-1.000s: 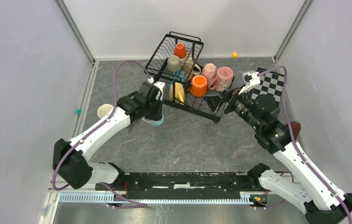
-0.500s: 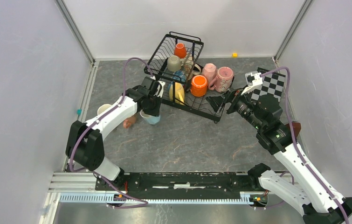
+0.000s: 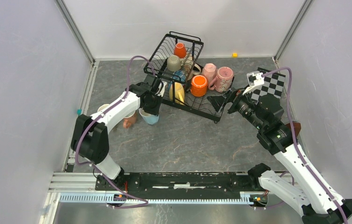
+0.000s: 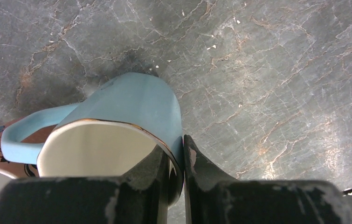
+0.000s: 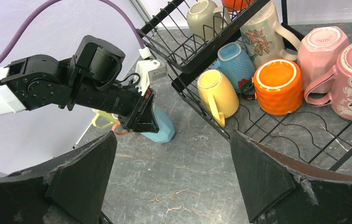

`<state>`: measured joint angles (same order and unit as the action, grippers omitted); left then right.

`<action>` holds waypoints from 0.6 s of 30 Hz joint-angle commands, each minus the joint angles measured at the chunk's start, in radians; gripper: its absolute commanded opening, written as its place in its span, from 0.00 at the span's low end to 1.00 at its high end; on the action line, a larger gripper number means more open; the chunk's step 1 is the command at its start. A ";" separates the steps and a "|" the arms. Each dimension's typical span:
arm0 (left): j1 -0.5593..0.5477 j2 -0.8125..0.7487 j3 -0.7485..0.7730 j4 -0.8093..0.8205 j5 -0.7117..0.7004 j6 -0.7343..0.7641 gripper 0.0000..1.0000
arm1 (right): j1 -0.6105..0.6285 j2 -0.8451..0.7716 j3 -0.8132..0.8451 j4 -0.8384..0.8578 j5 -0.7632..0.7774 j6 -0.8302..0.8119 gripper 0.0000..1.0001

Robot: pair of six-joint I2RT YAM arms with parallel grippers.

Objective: Unload the cups from the dish rack
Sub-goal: Place the cup at the center of the board.

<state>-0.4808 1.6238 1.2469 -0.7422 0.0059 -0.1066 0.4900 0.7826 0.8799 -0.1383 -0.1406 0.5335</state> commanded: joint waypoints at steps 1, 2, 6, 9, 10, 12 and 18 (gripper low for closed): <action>0.003 0.003 0.062 -0.022 -0.045 0.053 0.03 | -0.007 -0.002 -0.006 0.020 -0.013 -0.010 0.98; 0.004 0.005 0.062 -0.024 -0.051 0.050 0.03 | -0.008 0.001 -0.006 0.021 -0.015 -0.010 0.98; 0.004 0.002 0.056 -0.030 -0.049 0.041 0.12 | -0.010 0.005 -0.006 0.022 -0.020 -0.007 0.98; 0.003 -0.002 0.047 -0.030 -0.051 0.038 0.20 | -0.010 0.005 -0.008 0.023 -0.020 -0.004 0.98; 0.004 -0.003 0.044 -0.031 -0.052 0.038 0.23 | -0.011 0.006 -0.009 0.024 -0.020 -0.003 0.98; 0.002 -0.006 0.040 -0.033 -0.052 0.036 0.25 | -0.010 0.008 -0.010 0.026 -0.021 -0.001 0.98; -0.002 -0.031 0.036 -0.027 -0.045 0.022 0.37 | -0.012 0.011 -0.014 0.024 -0.023 0.002 0.98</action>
<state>-0.4808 1.6299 1.2499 -0.7807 -0.0257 -0.1059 0.4820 0.7914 0.8707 -0.1398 -0.1562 0.5343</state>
